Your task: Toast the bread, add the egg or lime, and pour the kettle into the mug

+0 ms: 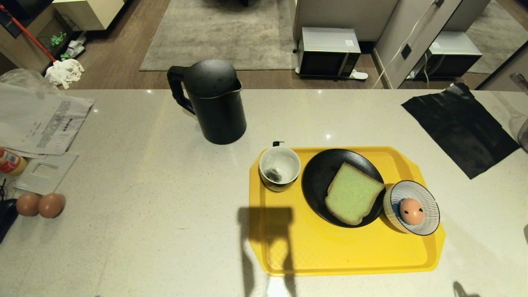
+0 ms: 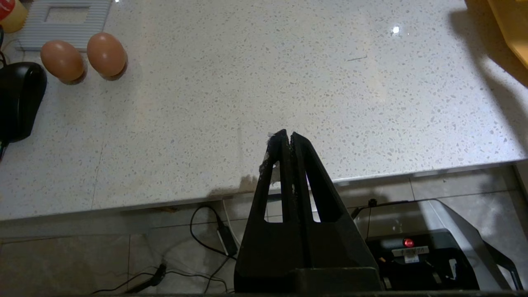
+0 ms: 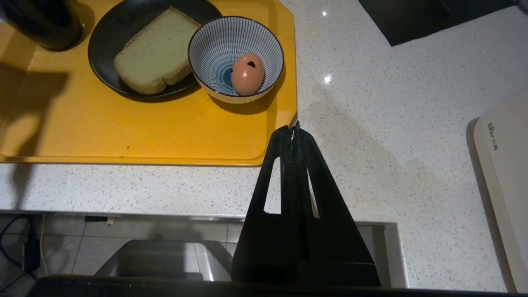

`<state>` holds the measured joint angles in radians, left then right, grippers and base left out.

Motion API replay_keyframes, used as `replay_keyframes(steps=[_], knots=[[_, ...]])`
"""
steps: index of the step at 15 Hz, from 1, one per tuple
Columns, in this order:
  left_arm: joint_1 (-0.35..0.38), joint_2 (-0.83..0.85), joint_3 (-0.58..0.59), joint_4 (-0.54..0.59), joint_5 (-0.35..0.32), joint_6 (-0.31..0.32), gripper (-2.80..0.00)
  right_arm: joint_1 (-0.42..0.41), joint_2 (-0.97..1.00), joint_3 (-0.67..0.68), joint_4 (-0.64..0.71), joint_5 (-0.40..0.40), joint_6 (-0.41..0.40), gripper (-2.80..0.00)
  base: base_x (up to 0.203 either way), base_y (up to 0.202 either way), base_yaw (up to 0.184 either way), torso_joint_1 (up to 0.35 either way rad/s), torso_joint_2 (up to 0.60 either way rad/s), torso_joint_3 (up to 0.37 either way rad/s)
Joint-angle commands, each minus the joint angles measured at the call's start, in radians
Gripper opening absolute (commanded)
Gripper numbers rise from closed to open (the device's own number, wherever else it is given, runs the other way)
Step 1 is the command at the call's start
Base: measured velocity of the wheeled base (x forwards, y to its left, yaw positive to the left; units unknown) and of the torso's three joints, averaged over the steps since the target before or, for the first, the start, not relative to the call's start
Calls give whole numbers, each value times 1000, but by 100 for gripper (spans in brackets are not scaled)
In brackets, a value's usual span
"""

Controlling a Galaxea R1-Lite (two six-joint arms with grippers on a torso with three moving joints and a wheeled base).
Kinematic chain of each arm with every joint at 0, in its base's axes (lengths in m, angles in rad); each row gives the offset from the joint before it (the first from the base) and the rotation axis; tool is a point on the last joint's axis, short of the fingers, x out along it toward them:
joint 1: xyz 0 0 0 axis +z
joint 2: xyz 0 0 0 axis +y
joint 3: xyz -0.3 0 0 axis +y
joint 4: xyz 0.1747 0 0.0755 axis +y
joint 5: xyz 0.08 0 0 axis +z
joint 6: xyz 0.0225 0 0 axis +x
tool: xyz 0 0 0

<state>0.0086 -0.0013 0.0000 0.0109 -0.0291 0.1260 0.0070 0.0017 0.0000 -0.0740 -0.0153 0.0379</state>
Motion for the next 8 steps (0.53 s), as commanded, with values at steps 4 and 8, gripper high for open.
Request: replay_keyframes(steps=[4,8], knots=[[1,1,0,-2,0,2,-280,1,0,27,-1,0,-1,-280,0,0,0,-56,111,56],[-1,0,0,-3,0,1,-280,1,1,26,-1,1,-1,-280,0,0,0,-56,121,59]])
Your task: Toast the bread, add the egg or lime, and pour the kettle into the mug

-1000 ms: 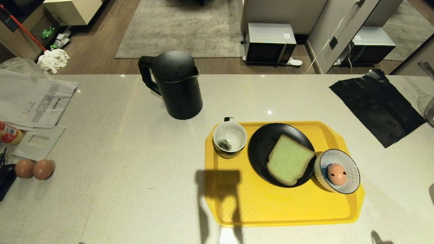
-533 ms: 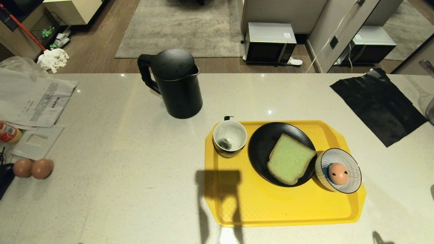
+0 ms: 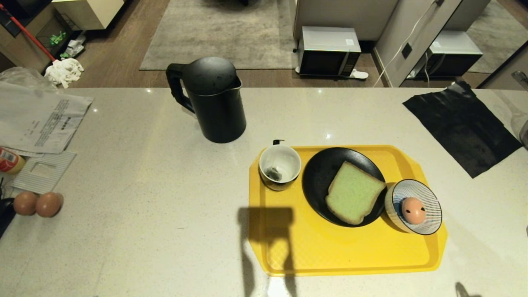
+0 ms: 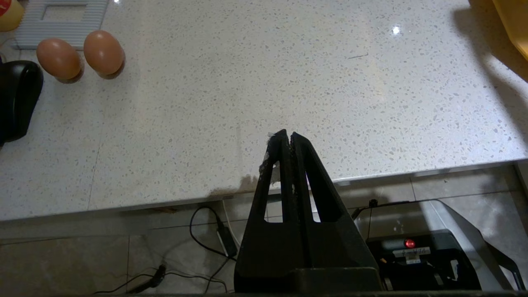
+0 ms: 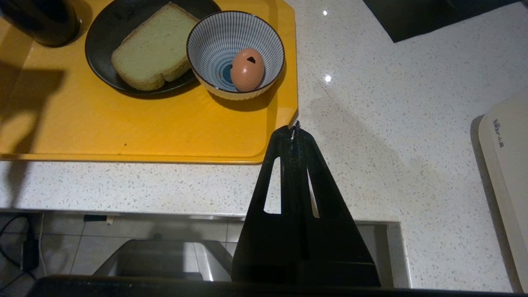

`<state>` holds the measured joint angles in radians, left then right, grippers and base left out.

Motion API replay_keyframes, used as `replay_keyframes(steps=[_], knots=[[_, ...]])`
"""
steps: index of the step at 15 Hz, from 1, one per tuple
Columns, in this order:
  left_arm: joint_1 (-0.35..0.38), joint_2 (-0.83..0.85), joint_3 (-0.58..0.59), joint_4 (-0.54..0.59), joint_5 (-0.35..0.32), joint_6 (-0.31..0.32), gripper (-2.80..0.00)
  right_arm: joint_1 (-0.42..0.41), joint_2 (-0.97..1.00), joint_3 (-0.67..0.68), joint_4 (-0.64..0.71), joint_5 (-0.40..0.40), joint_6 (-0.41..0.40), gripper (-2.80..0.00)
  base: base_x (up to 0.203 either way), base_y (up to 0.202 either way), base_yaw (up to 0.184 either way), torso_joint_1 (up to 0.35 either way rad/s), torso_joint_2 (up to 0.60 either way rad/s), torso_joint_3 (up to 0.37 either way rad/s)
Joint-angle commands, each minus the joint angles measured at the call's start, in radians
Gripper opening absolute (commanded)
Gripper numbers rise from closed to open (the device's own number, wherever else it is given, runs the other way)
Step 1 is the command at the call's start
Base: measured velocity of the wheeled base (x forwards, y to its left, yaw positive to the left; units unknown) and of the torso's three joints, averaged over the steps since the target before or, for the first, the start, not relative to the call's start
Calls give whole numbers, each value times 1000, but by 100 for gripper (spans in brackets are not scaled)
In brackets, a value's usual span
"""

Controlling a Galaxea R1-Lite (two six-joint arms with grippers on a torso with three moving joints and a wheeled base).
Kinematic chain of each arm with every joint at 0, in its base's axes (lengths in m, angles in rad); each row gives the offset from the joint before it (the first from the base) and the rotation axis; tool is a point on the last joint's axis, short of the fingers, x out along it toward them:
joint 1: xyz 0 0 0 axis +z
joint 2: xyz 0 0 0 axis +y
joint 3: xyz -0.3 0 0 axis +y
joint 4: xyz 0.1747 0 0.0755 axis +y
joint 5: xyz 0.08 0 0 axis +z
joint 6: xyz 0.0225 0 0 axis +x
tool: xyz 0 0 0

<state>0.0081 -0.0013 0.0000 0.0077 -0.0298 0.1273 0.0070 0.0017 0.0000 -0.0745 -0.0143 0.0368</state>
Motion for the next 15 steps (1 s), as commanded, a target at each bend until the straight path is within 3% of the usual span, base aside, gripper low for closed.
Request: replay_keyframes(steps=[1,9,15], knots=[[0,0,0,0,1,-3,-280,1,0,28,-1,-1,2,-280,0,0,0,-59,112,61],[0,0,0,-2,0,-3,-280,1,0,26,-1,-1,1,-280,0,0,0,-59,120,61],[0,0,0,0,-1,-3,-280,1,1,27,-1,-1,0,-280,0,0,0,-65,124,221]])
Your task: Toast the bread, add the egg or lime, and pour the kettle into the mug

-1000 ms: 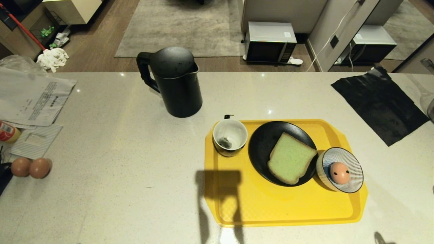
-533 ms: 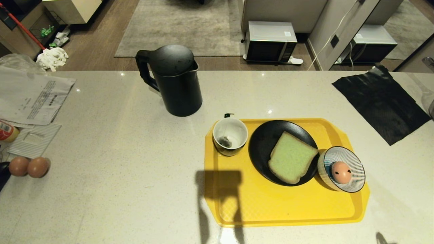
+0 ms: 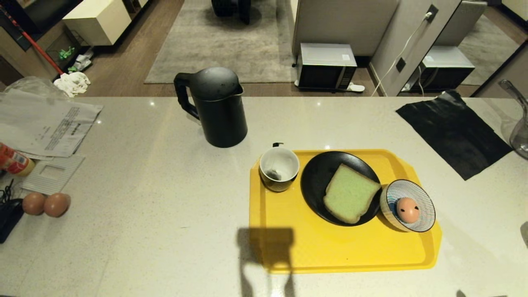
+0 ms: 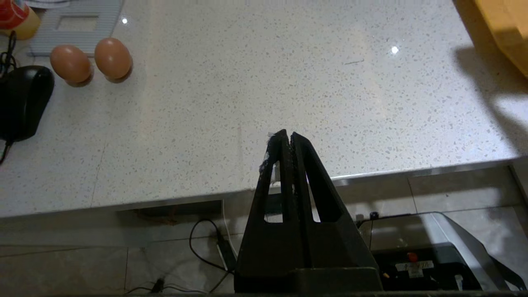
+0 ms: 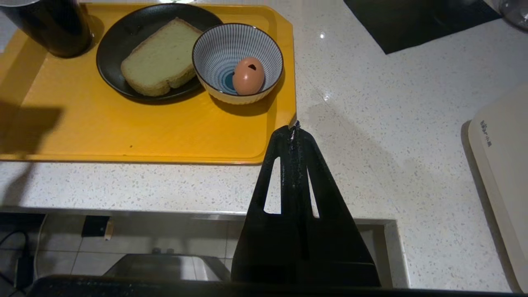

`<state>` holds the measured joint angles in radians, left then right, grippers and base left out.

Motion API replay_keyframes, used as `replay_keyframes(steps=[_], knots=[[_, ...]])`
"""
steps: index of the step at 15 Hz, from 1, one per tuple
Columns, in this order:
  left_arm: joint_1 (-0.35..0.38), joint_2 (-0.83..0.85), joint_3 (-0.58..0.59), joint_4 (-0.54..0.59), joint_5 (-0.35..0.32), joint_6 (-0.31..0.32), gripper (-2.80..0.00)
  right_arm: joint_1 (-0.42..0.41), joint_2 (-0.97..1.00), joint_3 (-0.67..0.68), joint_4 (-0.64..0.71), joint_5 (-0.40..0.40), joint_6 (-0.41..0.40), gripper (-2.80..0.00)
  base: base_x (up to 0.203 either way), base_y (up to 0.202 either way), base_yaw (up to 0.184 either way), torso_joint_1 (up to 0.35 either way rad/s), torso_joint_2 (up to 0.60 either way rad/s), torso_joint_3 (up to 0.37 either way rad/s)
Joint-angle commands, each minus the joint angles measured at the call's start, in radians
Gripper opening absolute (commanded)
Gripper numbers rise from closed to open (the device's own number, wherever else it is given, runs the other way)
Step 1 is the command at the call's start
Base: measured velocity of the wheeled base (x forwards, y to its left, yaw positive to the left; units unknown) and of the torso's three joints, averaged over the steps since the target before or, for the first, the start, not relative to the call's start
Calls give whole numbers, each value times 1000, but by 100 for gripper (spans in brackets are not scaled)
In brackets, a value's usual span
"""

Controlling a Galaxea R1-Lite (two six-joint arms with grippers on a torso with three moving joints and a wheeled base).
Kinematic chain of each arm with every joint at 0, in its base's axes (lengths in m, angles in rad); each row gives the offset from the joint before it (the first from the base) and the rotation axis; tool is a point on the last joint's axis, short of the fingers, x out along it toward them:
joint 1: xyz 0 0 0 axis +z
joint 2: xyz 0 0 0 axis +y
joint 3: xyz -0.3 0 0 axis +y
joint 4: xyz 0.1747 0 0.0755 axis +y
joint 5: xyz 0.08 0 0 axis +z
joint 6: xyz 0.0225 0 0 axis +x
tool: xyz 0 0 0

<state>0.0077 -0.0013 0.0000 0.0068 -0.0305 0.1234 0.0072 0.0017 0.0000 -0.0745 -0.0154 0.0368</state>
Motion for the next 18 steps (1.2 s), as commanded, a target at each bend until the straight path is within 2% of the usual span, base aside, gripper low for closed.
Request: replay_keyframes(steps=[1,6,18], knots=[[1,0,0,0,0,1,-280,-1,0,26,-1,0,0,-280,0,0,0,-74,148,267],[2,0,0,0,1,1,-280,0,1,26,-1,0,0,-280,0,0,0,-61,128,234],[2,0,0,1,0,2,-280,0,0,26,-1,2,0,-280,0,0,0,-73,145,80]])
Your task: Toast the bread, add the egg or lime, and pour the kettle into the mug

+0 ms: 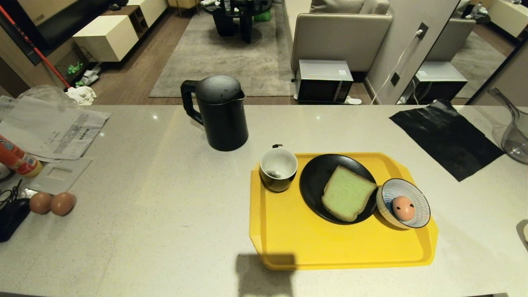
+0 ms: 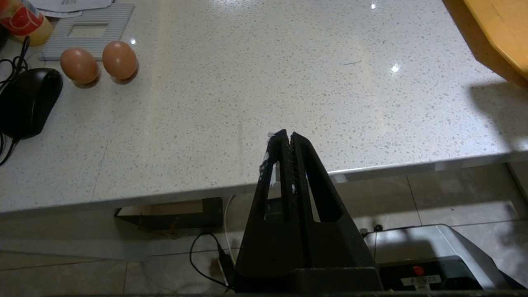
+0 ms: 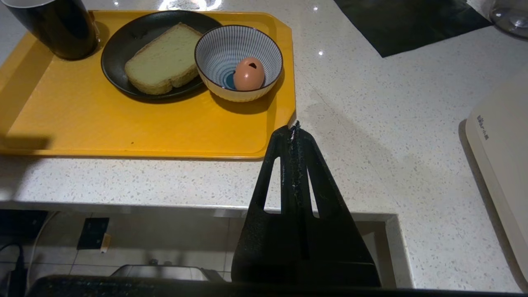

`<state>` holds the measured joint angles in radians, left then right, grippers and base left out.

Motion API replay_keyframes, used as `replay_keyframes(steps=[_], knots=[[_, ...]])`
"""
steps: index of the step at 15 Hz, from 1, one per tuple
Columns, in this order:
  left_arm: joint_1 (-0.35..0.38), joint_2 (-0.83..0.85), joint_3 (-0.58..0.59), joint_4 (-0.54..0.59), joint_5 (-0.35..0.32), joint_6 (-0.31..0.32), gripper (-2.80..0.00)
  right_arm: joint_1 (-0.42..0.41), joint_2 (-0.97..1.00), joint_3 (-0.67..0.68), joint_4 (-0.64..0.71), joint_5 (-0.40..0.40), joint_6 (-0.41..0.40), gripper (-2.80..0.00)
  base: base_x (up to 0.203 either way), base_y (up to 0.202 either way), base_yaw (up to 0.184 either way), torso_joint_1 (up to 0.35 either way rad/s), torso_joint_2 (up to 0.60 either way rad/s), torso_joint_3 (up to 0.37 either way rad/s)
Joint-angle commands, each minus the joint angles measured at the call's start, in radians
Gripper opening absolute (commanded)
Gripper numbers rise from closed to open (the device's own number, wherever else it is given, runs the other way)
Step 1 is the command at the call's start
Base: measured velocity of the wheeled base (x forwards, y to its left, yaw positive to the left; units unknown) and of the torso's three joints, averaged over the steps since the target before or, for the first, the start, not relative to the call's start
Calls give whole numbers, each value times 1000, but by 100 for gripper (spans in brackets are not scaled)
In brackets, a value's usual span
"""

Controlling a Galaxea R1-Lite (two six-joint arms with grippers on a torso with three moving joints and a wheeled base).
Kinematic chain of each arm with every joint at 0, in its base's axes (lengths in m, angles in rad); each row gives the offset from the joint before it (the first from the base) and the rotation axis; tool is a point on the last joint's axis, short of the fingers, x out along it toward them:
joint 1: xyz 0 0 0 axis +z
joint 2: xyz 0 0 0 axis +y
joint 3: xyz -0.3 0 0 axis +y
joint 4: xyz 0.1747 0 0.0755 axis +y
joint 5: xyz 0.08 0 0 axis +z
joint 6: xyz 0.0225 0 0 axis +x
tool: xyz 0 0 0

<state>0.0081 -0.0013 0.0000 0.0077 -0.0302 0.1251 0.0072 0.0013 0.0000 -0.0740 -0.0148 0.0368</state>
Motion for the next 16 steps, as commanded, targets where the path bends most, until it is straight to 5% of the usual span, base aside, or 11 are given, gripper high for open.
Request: replay_keyframes(steps=[1,16], knots=[[0,0,0,0,0,1,-280,0,2,26,-1,1,0,-280,0,0,0,-90,166,85],[0,0,0,0,-4,2,-280,-1,2,27,-1,0,-3,-280,0,0,0,-126,241,114]])
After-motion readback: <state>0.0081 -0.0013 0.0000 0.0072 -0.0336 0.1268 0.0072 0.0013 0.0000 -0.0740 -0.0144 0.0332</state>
